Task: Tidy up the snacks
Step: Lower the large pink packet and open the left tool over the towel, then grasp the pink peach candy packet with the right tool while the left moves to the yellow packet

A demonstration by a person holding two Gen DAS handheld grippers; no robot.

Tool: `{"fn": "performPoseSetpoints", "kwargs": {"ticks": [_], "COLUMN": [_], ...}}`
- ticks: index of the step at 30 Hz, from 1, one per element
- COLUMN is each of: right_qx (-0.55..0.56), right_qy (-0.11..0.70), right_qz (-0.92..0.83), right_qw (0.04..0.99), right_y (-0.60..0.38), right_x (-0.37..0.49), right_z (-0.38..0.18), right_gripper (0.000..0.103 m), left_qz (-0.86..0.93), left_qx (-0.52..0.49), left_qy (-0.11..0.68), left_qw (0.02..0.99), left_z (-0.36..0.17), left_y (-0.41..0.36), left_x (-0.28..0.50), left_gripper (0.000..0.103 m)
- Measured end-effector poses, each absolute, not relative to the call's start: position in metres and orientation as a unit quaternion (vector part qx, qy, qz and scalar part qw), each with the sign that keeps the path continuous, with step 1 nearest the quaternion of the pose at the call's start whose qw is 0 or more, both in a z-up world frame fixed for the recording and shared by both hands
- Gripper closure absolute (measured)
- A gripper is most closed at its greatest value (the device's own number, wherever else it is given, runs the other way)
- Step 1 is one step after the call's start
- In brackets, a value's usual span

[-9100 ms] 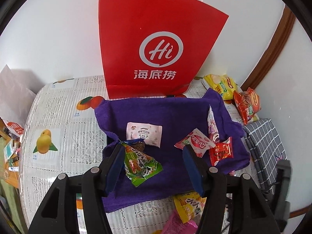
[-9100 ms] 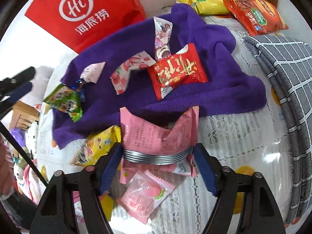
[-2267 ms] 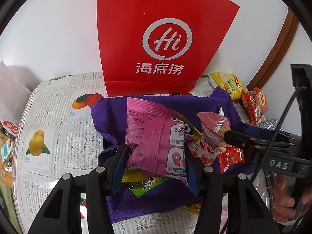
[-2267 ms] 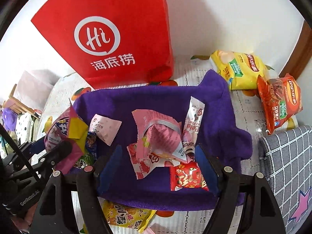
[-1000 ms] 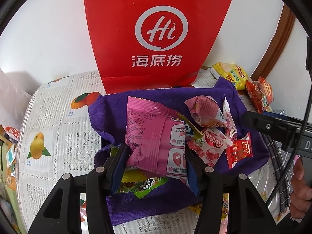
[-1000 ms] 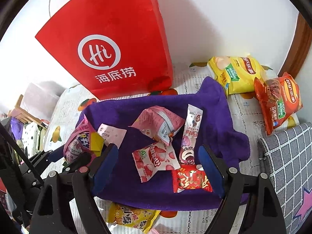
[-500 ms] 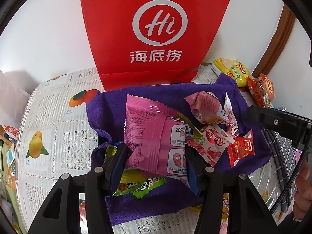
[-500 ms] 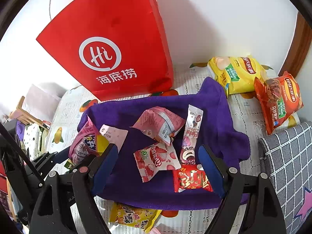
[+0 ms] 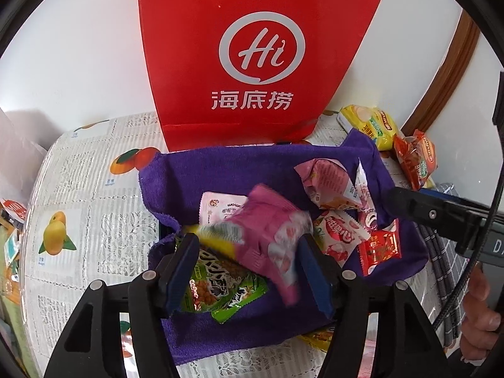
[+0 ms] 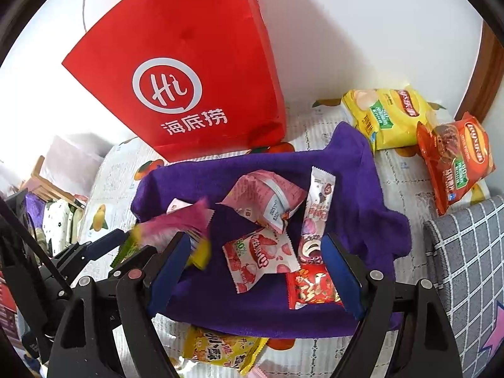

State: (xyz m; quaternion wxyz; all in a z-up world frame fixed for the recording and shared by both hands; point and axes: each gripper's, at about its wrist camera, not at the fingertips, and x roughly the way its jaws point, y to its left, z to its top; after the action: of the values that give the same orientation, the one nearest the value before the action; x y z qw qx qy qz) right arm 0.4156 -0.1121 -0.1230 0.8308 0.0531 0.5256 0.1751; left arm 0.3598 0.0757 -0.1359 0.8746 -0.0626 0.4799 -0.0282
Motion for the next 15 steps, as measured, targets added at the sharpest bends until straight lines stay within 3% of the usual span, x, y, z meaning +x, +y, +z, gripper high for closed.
{"fn": "performPoseSetpoints", "kwargs": {"ticks": [15], "right_qx": [0.064], "right_qy": [0.527], "right_qz": [0.185], "right_qw": [0.827], "right_y": [-0.1099], "right_x": [0.4136], "right_z": [-0.1213], "right_gripper": [0.019], "left_qz": [-0.029], "left_qx": [-0.077], "left_qy": [0.464], "left_qw": [0.882], "left_z": [-0.1269], "left_y": [0.0794], "left_x": [0.3573], "left_gripper": [0.038]}}
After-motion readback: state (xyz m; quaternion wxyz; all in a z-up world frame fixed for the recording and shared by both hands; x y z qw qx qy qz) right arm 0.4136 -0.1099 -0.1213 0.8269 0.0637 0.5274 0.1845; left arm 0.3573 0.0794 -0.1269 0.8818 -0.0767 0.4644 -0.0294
